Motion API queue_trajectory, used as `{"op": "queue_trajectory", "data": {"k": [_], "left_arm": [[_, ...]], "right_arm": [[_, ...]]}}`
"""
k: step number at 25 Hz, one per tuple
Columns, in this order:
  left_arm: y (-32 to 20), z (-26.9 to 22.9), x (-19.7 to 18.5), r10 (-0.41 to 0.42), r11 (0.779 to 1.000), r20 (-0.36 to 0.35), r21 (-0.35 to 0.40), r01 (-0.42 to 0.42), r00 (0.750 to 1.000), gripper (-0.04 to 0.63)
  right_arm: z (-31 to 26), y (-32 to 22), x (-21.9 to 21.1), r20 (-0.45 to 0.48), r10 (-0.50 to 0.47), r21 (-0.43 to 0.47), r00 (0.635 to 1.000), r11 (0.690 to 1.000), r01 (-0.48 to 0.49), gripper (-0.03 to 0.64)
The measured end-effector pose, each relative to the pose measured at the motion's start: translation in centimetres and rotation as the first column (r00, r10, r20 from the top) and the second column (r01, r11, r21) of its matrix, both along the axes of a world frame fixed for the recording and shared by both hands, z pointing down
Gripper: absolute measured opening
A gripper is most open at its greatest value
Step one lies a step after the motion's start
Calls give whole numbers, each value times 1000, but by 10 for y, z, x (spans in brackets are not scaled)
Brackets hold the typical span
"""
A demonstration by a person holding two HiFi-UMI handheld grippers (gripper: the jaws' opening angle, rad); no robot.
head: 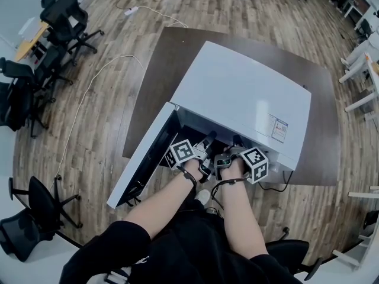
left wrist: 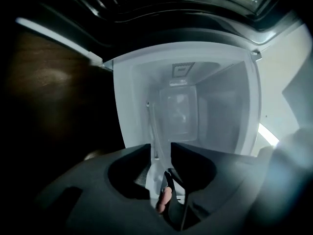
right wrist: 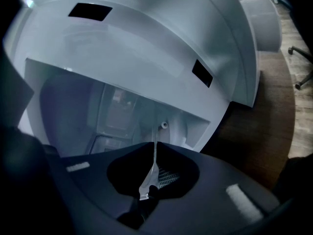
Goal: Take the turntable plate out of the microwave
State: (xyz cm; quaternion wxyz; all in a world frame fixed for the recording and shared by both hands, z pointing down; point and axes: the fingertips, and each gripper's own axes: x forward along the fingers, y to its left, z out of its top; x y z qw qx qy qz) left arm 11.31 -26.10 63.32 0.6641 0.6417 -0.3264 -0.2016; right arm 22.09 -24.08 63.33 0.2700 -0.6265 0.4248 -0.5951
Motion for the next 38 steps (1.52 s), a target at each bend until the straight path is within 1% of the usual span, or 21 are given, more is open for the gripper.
{"op": "queue_trajectory", "data": {"k": [3, 7, 10, 14, 18, 22, 24, 26, 27, 29, 31, 35, 38], "left_arm": [[-4, 6, 3, 6, 1000, -10, -7, -6, 1000, 140], [-14, 3, 7, 15, 1000, -39, 11, -15, 999, 123], [-20, 2, 5, 5, 1000, -53, 5, -5, 999, 99], [-19, 8, 3, -16, 999, -90, -31, 13, 996, 43], [-21, 8, 2, -13, 999, -112, -36, 9, 994, 37], [-19, 5, 3, 20, 1000, -110, -10, -21, 994, 34], [-17, 4, 6, 36, 999, -115, 8, -35, 993, 34], [-15, 1, 10, 54, 998, -128, 28, -51, 990, 34], [-13, -1, 12, 68, 997, -130, 39, -64, 989, 35], [-11, -5, 17, 97, 994, -121, 59, -90, 988, 35], [-11, -7, 18, 105, 993, -121, 66, -97, 987, 35], [-14, -5, 15, 74, 996, -160, 55, -66, 984, 35], [-13, -2, 13, 69, 997, -153, 51, -62, 986, 35]], "right_arm": [[0, -1, 0, 1, -5, 1, 1000, 1000, 5, 28], [-1, -2, 0, 5, -11, 4, 1000, 1000, 11, 28], [-2, -4, -2, -5, -25, 14, 1000, 1000, 25, 28], [-1, -6, -4, -8, -35, 21, 999, 999, 35, 28], [-1, -8, -5, 5, -33, 27, 999, 999, 33, 29], [2, -7, -3, 14, -11, 36, 1000, 999, 10, 35], [5, -9, -3, 14, -14, 48, 1000, 999, 14, 42], [7, -12, -6, 23, -26, 67, 999, 997, 25, 83], [6, -15, -7, 28, -30, 78, 999, 997, 28, 89], [5, -18, -8, 36, -24, 95, 999, 995, 20, 68], [4, -20, -7, 51, -14, 123, 999, 992, 8, 65], [-1, -25, -8, 74, -24, 186, 997, 983, 10, 41], [-1, -27, -10, 83, -36, 207, 996, 978, 18, 38]]}}
